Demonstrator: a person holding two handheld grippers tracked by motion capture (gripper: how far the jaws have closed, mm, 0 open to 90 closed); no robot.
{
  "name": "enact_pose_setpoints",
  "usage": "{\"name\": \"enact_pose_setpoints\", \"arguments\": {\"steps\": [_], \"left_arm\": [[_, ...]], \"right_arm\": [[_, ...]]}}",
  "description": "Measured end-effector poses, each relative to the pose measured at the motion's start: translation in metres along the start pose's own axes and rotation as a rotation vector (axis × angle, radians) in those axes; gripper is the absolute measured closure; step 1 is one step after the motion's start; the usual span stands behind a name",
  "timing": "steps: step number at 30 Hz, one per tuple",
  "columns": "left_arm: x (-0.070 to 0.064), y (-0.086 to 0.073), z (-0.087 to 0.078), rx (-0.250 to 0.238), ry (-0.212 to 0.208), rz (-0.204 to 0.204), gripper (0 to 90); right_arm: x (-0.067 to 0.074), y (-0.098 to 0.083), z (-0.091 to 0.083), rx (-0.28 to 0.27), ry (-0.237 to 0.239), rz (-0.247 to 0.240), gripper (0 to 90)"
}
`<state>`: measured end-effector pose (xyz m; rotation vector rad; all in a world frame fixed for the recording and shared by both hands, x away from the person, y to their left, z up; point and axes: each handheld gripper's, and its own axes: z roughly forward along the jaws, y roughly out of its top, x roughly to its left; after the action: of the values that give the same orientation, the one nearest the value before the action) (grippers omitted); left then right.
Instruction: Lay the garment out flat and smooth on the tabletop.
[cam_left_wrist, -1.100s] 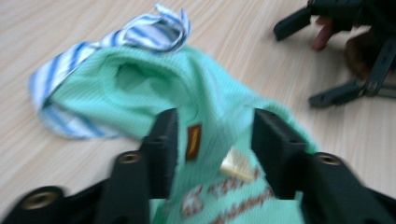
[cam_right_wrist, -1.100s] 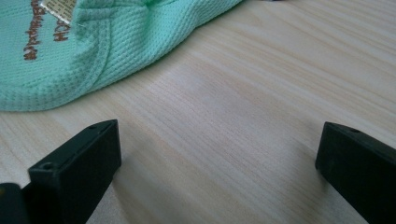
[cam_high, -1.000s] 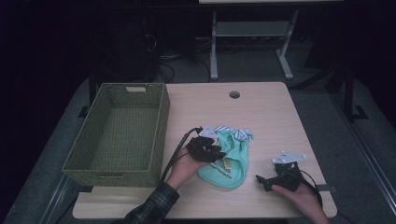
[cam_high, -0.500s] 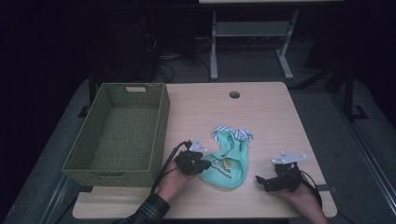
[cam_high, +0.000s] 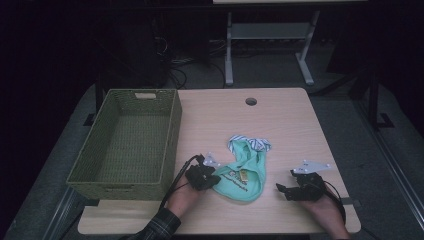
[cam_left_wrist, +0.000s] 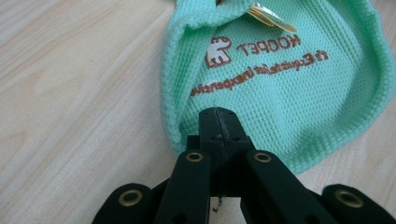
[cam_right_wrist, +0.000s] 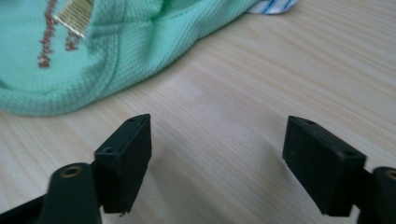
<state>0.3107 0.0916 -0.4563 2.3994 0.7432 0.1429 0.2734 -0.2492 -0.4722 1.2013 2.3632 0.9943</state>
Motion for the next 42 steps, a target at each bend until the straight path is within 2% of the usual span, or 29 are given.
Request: {"name": "enact_pose_setpoints", "arguments": {"steps": [7, 8, 9, 10, 14, 16, 24, 31, 34, 42], "left_arm": [[0.001, 0.001, 0.0, 0.005, -0.008, -0.005, 89.5], [0.001, 0.001, 0.0, 0.008, -0.006, -0.003, 89.5], [0.001, 0.001, 0.0, 0.008, -0.006, -0.003, 89.5], [0.001, 0.002, 0.0, 0.013, -0.007, -0.001, 89.5], [0.002, 0.002, 0.0, 0.015, -0.014, -0.006, 89.5], [0.003, 0.002, 0.0, 0.018, -0.017, -0.006, 89.5], [0.003, 0.003, 0.0, 0.023, -0.015, -0.006, 89.5], [0.003, 0.003, 0.0, 0.024, -0.015, -0.006, 89.5], [0.003, 0.003, 0.0, 0.022, -0.016, -0.012, 89.5], [0.003, 0.003, 0.0, 0.021, -0.02, -0.017, 89.4]], "right_arm": [[-0.006, 0.013, -0.006, -0.046, 0.062, 0.019, 59.0], [-0.007, 0.016, -0.006, -0.05, 0.067, 0.011, 63.1], [-0.007, 0.016, -0.006, -0.05, 0.067, 0.011, 63.1], [-0.008, 0.023, -0.007, -0.055, 0.08, 0.01, 72.4], [-0.012, 0.035, -0.006, -0.071, 0.088, -0.002, 86.4], [-0.014, 0.042, -0.004, -0.082, 0.101, -0.004, 89.7], [-0.021, 0.065, 0.01, -0.069, 0.101, -0.021, 89.8], [-0.032, 0.079, 0.027, -0.061, 0.091, -0.002, 89.7], [-0.04, 0.087, 0.039, -0.041, 0.082, 0.028, 85.1], [-0.05, 0.097, 0.059, -0.009, 0.088, 0.042, 79.3]]}}
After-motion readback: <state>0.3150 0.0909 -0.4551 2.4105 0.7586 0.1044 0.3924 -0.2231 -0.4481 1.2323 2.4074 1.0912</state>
